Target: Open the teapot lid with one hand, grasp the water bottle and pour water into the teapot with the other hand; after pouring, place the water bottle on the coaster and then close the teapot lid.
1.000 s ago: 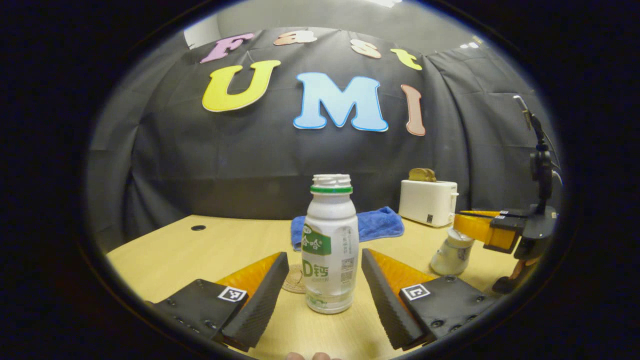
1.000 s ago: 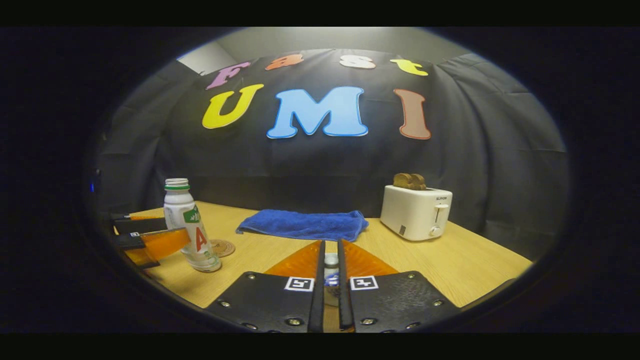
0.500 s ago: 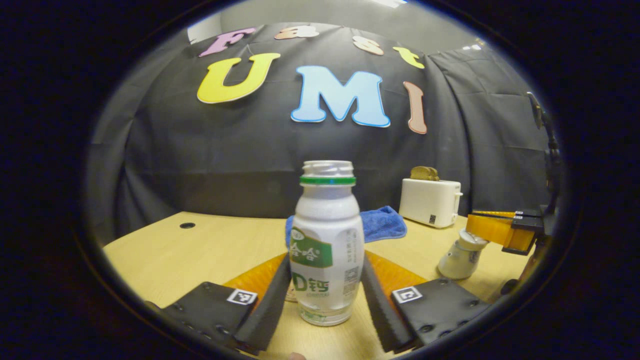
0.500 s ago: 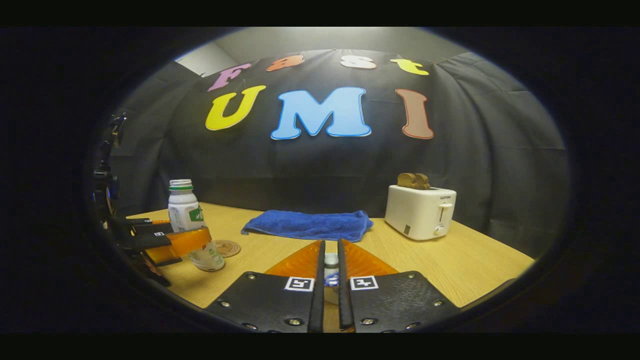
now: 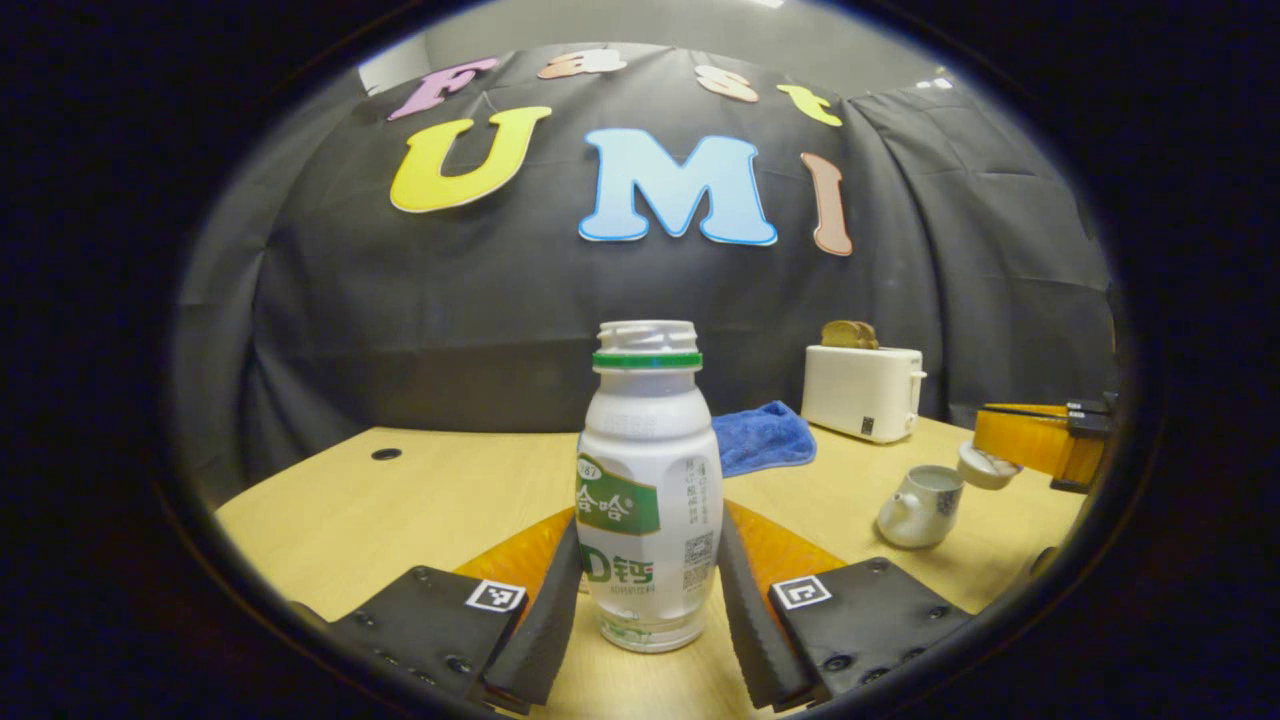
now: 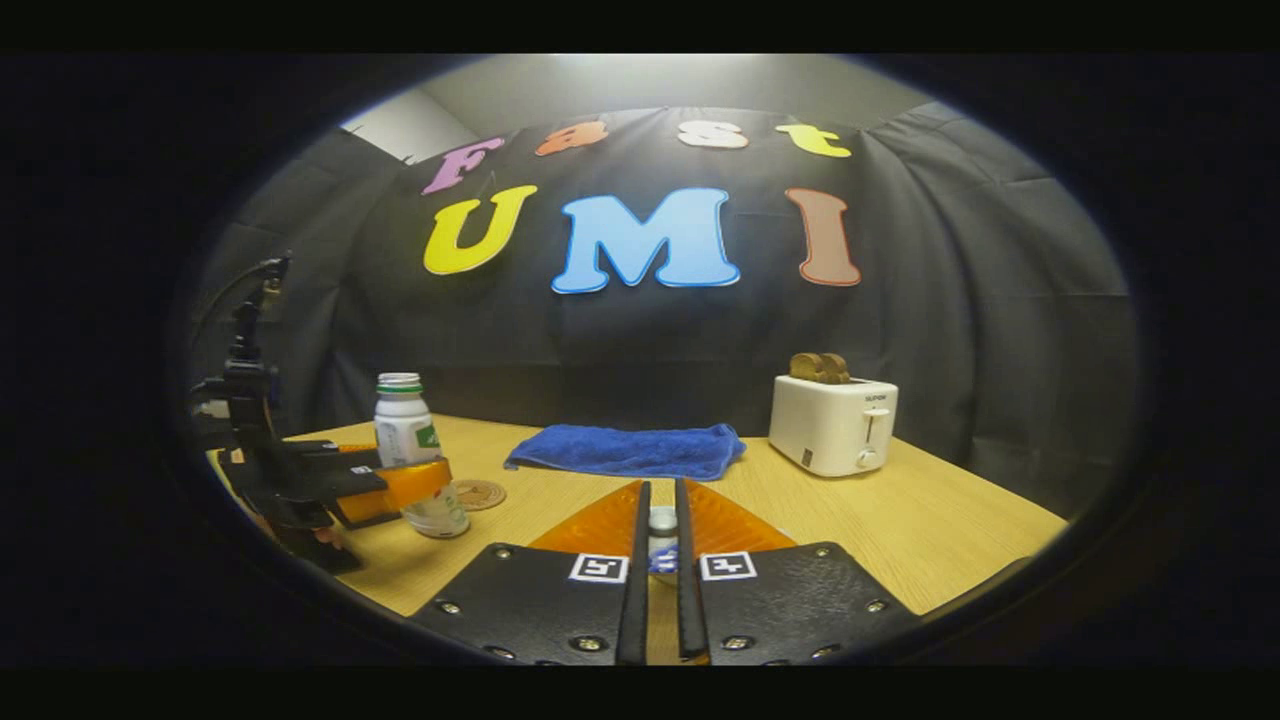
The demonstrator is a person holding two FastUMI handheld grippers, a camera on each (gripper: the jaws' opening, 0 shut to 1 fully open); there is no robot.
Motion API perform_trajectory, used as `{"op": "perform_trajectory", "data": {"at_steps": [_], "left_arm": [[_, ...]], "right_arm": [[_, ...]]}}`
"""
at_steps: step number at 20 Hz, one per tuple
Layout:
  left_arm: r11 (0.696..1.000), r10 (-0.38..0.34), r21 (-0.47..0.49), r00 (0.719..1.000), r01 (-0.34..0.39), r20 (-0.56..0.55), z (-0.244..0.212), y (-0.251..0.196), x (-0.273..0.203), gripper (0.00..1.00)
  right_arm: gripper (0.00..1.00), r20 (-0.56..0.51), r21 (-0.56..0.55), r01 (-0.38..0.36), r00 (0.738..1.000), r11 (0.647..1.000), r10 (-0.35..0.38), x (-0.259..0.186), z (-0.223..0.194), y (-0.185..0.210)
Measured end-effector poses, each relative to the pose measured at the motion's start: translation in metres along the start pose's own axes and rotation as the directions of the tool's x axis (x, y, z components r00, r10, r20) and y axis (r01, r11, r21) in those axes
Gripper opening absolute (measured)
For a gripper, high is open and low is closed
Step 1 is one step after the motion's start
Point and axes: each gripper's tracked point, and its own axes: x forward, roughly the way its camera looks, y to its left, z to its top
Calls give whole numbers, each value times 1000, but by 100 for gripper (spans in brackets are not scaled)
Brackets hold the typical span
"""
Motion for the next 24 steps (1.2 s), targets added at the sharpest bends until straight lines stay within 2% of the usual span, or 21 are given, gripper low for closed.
{"op": "perform_trajectory", "data": {"at_steps": [2,4,6,9,15,18,24], "left_arm": [[999,-3,50,1000,3,11,6,-6,1,76],[990,2,137,1000,-3,3,7,-11,4,74],[970,14,244,1000,-10,-13,6,-19,8,74],[939,-6,343,1000,6,0,14,-36,11,74],[830,-69,555,997,49,16,34,-74,30,74],[755,-86,649,995,92,-41,19,-91,42,74],[687,-111,711,989,146,-95,8,-107,51,74]], "right_arm": [[12,19,12,1,1000,1000,-2,-24,7,-4],[12,28,20,8,1000,1000,-8,-46,9,-8],[12,24,31,7,1000,999,-8,-63,7,-11],[12,3,43,2,1000,999,-2,-83,-3,-12],[12,-6,62,17,1000,998,-17,-99,-7,-23],[12,-9,75,7,1000,997,-6,-101,-7,-20],[12,-17,76,5,1000,997,-3,-104,-11,-24]]}}
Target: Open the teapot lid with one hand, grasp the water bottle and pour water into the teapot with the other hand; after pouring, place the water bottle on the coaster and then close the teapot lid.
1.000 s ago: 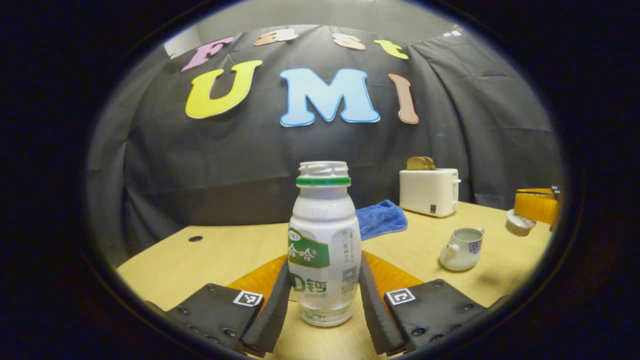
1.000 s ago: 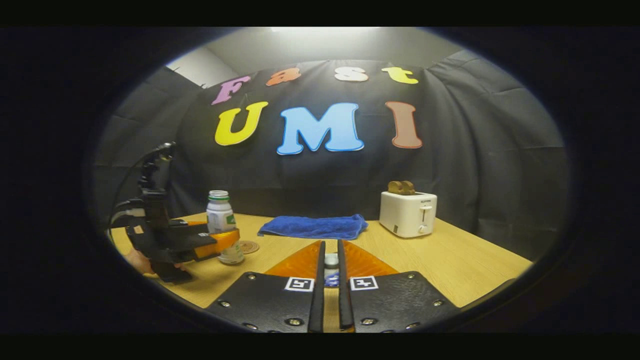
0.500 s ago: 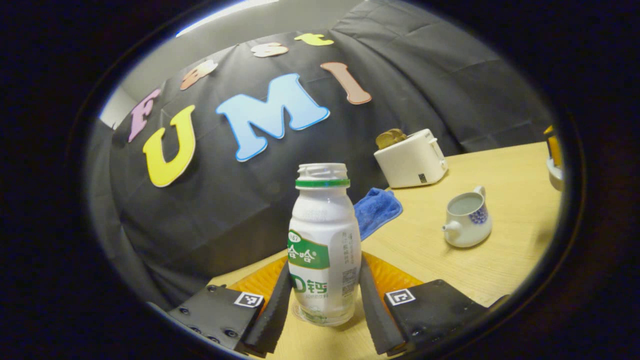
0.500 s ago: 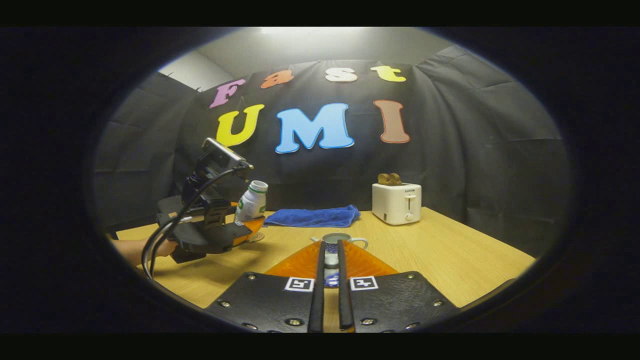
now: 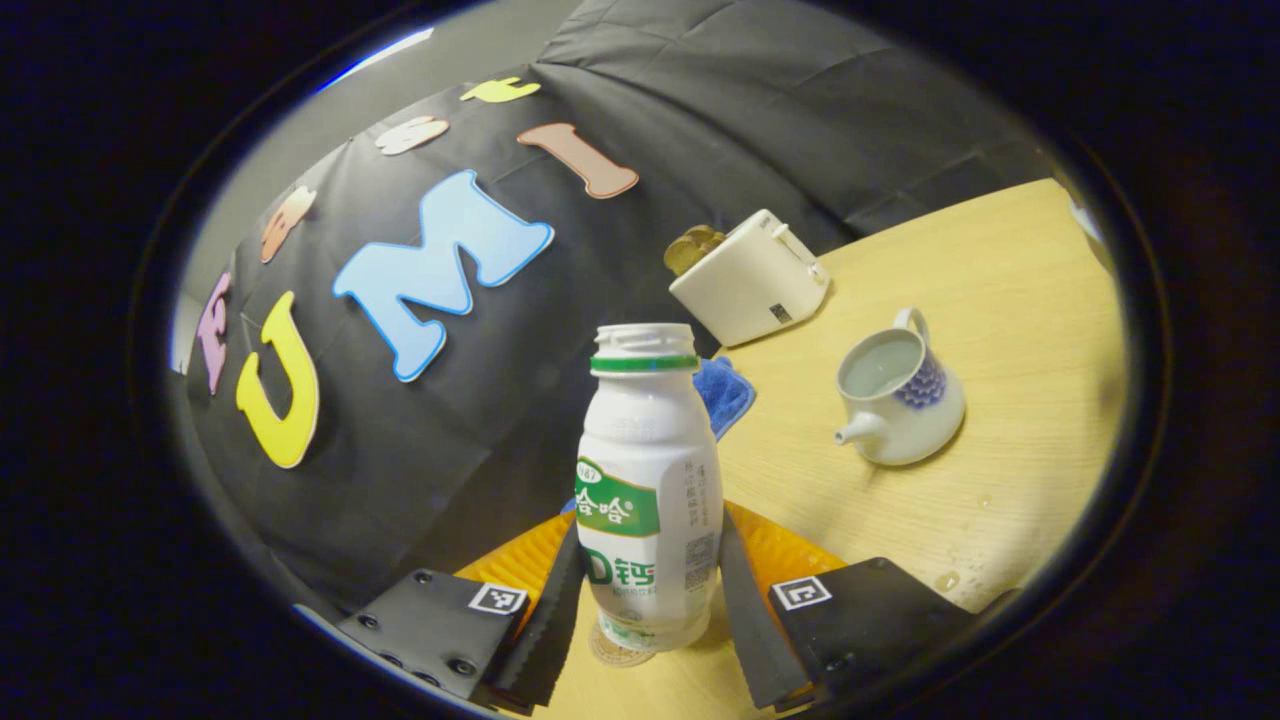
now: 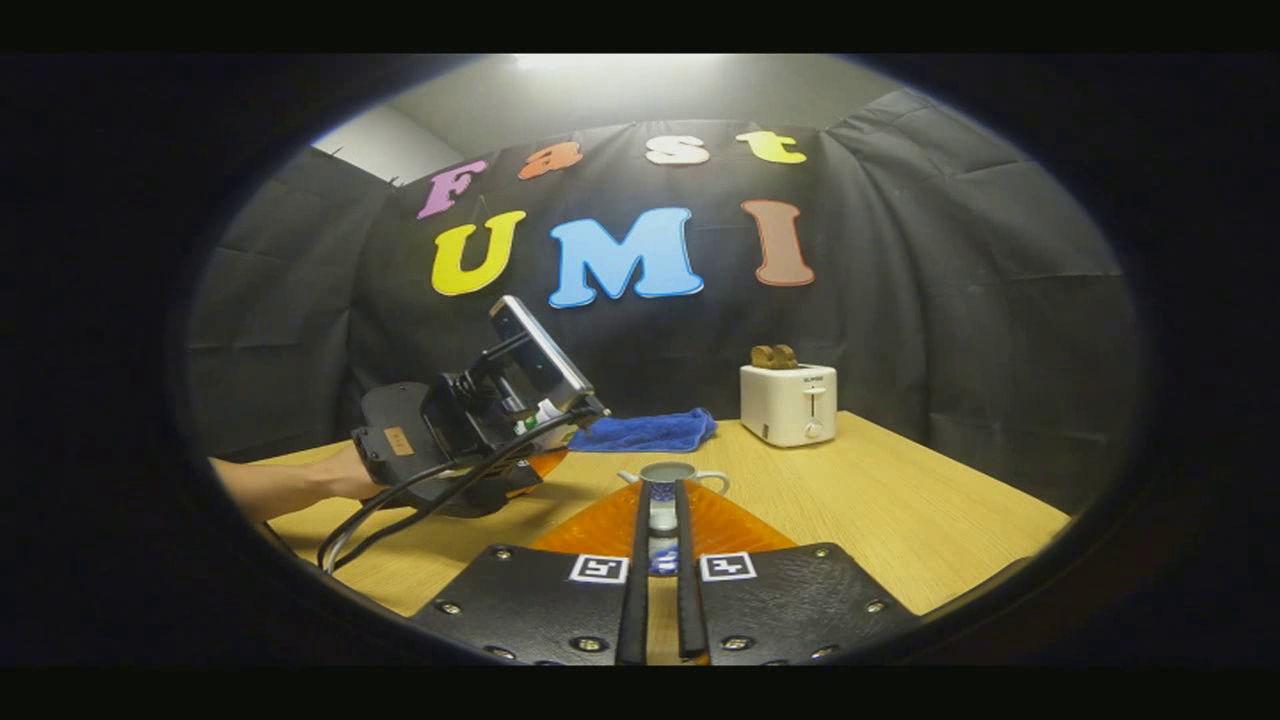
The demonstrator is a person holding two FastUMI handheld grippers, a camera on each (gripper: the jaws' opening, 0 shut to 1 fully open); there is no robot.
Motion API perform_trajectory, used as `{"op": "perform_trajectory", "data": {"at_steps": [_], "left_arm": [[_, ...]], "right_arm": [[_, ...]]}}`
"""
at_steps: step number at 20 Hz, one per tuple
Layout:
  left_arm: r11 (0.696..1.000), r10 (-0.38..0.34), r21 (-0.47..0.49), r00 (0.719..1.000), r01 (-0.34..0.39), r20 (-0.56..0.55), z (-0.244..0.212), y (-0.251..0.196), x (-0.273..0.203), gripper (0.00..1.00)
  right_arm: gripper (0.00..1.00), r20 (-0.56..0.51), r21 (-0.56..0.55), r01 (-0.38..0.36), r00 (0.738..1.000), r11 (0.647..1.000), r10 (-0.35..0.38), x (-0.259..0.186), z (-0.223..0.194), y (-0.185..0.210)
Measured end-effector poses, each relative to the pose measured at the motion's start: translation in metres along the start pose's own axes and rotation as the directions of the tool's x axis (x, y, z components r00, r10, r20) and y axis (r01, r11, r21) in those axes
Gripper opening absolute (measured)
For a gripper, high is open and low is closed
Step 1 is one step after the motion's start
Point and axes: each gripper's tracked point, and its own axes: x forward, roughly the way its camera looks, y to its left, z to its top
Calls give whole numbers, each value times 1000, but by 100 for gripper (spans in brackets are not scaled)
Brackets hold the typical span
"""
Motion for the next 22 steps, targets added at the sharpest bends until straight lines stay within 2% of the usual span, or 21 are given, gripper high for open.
{"op": "perform_trajectory", "data": {"at_steps": [1,2,5,6,7,9,10,12,13,14,15,20,21,22], "left_arm": [[1000,-6,16,1000,6,-7,-1,-1,2,81],[999,-10,33,1000,10,-16,-1,-3,2,74],[995,-31,88,998,35,-49,-6,-6,5,74],[993,-39,111,998,45,-59,-7,-10,9,81],[989,-50,134,996,59,-68,-7,-13,10,74],[981,-65,177,995,79,-78,-6,-17,12,82],[977,-70,195,994,85,-83,-5,-18,13,74],[970,-77,224,993,95,-90,-3,-22,15,74],[965,-79,242,992,102,-100,-4,-23,15,82],[959,-80,262,991,106,-108,-4,-26,16,82],[954,-80,280,990,109,-113,-3,-26,17,75],[920,-81,370,987,127,-139,1,-31,19,80],[916,-81,380,987,129,-140,2,-31,19,75],[909,-79,395,986,130,-143,3,-31,19,75]], "right_arm": [[12,-1,1,2,1000,1000,-2,1,0,-1],[12,0,3,4,1000,1000,-4,0,0,-3],[12,1,13,13,1000,1000,-13,-3,-1,-7],[12,3,16,18,1000,1000,-18,-4,-1,-9],[12,2,18,19,1000,1000,-19,-5,-2,-10],[12,0,23,16,1000,1000,-16,-9,-4,-12],[12,-1,21,19,1000,1000,-19,-12,-4,-13],[12,-4,18,26,1000,1000,-26,-14,-6,-17],[12,-8,22,28,1000,999,-28,-15,-9,-19],[12,-12,25,30,1000,999,-29,-16,-10,-20],[12,-15,27,33,999,999,-32,-16,-11,-21],[12,-16,45,39,999,998,-39,-18,-12,-26],[12,-16,45,40,999,998,-39,-18,-13,-27],[12,-18,44,40,999,998,-39,-18,-13,-27]]}}
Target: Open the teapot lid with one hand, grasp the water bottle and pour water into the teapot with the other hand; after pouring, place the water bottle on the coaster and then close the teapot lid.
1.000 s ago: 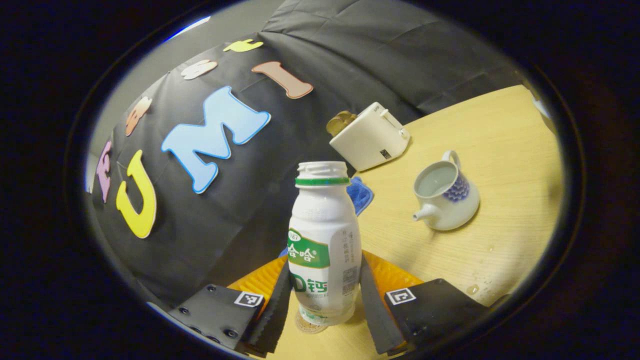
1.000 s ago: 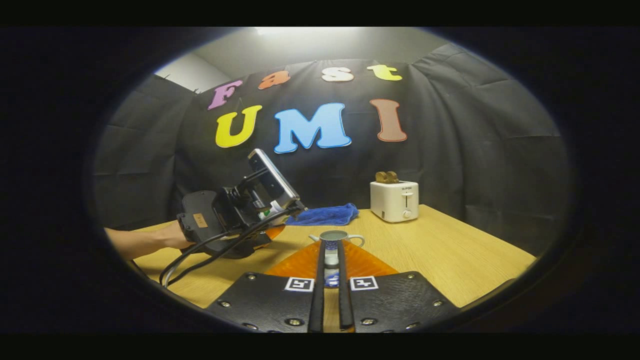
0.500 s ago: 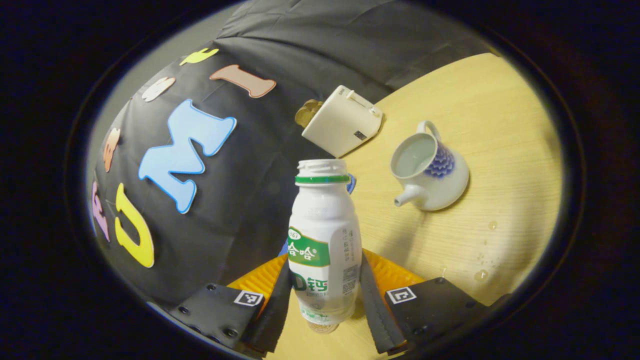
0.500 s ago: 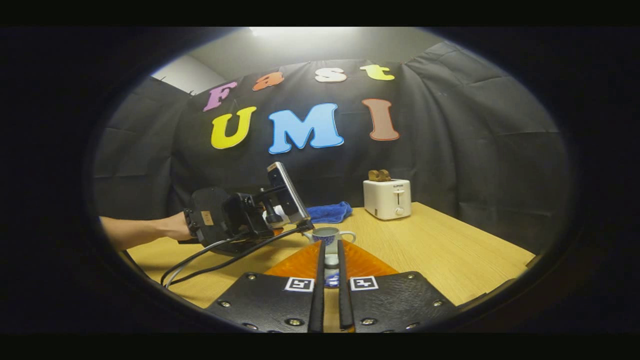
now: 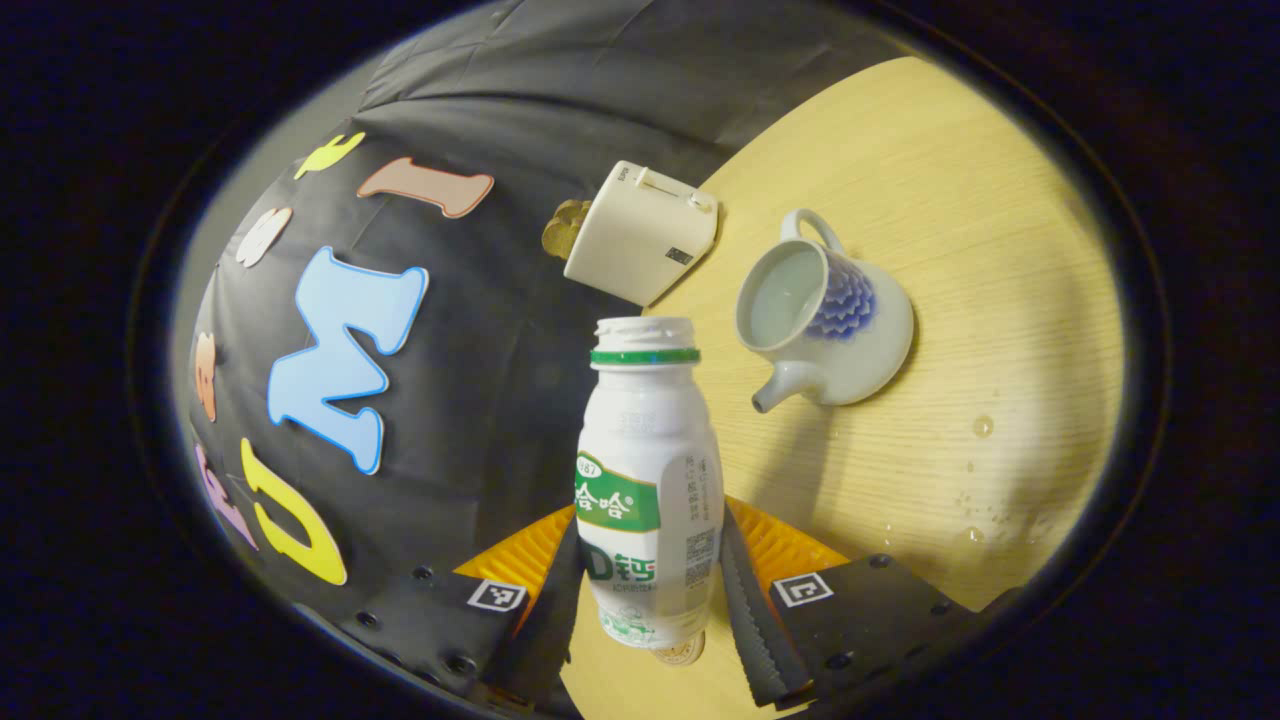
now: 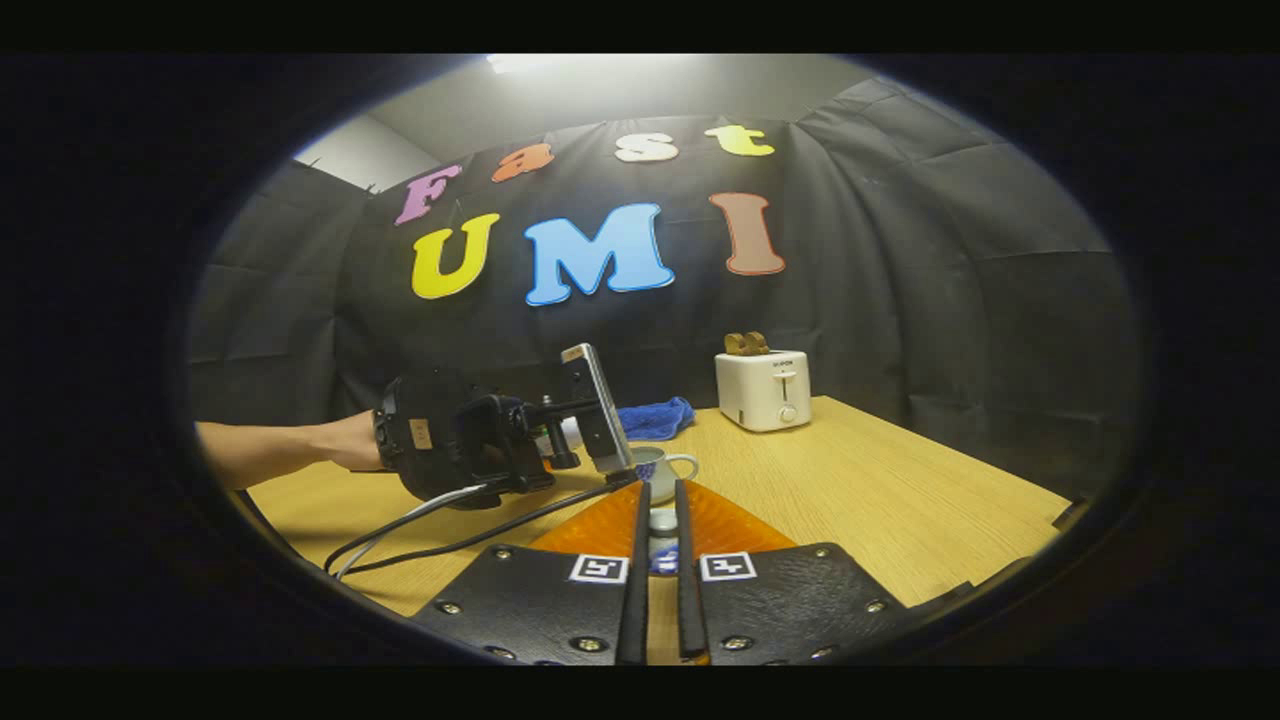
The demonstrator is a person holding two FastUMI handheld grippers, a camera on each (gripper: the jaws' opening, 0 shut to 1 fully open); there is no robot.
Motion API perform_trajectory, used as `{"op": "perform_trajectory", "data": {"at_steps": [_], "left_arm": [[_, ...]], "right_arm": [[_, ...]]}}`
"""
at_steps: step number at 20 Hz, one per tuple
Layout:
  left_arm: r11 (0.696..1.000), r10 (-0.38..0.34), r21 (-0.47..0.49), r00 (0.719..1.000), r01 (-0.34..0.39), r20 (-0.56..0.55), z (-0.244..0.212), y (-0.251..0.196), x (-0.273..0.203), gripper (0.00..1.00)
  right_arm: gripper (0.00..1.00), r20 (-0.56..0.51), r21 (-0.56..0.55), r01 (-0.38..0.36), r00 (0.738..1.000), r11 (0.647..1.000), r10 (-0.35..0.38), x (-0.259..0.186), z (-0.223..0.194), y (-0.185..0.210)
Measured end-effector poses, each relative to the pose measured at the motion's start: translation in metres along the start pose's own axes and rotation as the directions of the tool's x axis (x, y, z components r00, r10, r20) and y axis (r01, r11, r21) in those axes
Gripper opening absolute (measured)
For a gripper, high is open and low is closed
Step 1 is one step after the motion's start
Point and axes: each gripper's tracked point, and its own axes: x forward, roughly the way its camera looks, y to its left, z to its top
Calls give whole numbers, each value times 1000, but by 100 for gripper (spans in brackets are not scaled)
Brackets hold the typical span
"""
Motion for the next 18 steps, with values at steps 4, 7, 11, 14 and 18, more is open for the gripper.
{"op": "perform_trajectory", "data": {"at_steps": [4,7,11,14,18], "left_arm": [[998,-5,56,1000,5,-15,1,-1,0,75],[995,-6,96,1000,9,-30,-1,-2,2,79],[986,8,168,999,-2,-39,3,1,0,75],[979,8,203,999,1,-47,5,2,-2,82],[966,21,258,998,-5,-59,7,4,-3,75]], "right_arm": [[12,-2,1,3,1000,1000,-3,-3,-2,-3],[0,-2,5,10,1000,1000,-10,-7,-3,-7],[12,-7,13,14,1000,1000,-14,-6,-5,-10],[12,-14,20,11,1000,1000,-11,-7,-8,-11],[12,-18,23,9,1000,1000,-8,-8,-10,-13]]}}
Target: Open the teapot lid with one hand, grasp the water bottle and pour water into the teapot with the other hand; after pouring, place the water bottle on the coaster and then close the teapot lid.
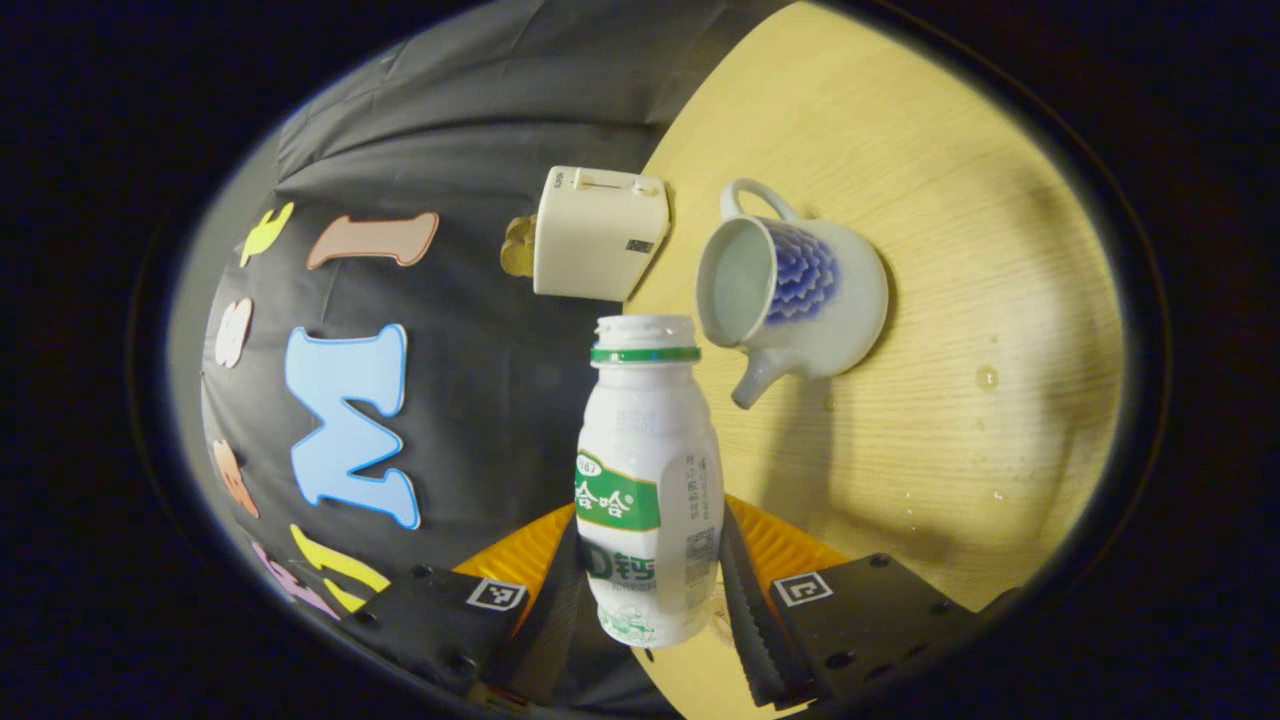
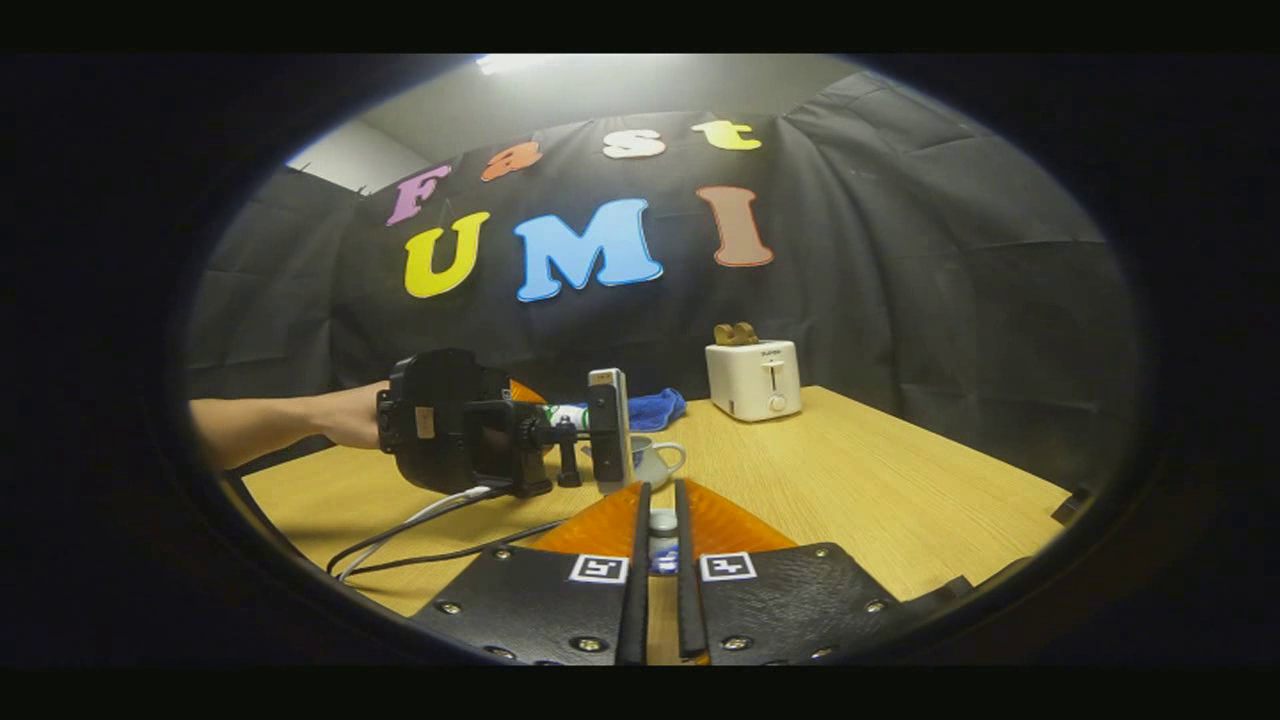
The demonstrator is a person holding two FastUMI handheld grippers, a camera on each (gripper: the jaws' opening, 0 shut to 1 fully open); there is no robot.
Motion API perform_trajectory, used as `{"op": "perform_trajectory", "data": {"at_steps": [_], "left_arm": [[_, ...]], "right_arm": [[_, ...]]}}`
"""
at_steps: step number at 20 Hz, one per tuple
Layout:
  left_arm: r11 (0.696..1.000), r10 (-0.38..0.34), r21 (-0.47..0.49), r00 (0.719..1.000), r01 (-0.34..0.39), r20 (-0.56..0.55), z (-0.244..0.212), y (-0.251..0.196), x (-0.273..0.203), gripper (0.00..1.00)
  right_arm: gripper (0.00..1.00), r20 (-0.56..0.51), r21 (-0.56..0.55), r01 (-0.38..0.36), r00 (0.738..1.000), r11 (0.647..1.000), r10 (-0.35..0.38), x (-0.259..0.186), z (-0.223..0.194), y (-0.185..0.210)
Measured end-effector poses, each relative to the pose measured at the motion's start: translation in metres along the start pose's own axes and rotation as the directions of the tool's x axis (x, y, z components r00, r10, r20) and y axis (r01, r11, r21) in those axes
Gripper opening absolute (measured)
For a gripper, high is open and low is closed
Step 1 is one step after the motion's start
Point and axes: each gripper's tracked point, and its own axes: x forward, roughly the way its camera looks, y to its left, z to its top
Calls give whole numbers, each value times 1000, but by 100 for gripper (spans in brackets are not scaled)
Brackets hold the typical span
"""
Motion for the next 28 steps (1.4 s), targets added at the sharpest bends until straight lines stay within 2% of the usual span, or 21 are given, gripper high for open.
{"op": "perform_trajectory", "data": {"at_steps": [2,4,5,7,8,9,24,25,26,27,28], "left_arm": [[1000,0,20,1000,0,-6,-2,0,0,75],[999,4,49,1000,-4,-18,-1,1,-2,80],[998,5,59,1000,-4,-20,0,1,-2,75],[996,11,92,1000,-9,-14,2,3,-4,75],[994,12,105,1000,-11,-16,3,4,-5,82],[994,13,109,1000,-11,-14,3,4,-6,75],[974,22,226,1000,-18,-15,10,9,-9,75],[973,23,230,1000,-19,-16,10,11,-11,82],[972,24,235,1000,-20,-14,11,12,-12,82],[971,26,239,1000,-22,-14,11,13,-12,75],[970,26,244,1000,-22,-15,11,13,-13,75]], "right_arm": [[12,-2,5,-2,1000,1000,2,0,-1,-1],[12,-4,11,-2,1000,1000,2,0,-2,-2],[12,-4,12,-2,1000,1000,2,0,-2,-2],[12,-8,14,4,1000,1000,-4,-1,-3,-4],[12,-8,15,5,1000,1000,-5,-1,-2,-5],[12,-7,17,5,1000,1000,-5,-1,-2,-5],[12,1,25,5,1000,1000,-5,-4,0,-7],[12,1,26,5,1000,1000,-5,-4,0,-8],[12,1,26,4,1000,1000,-4,-5,0,-8],[12,3,25,4,1000,1000,-4,-5,1,-8],[12,3,24,4,1000,1000,-4,-5,2,-8]]}}
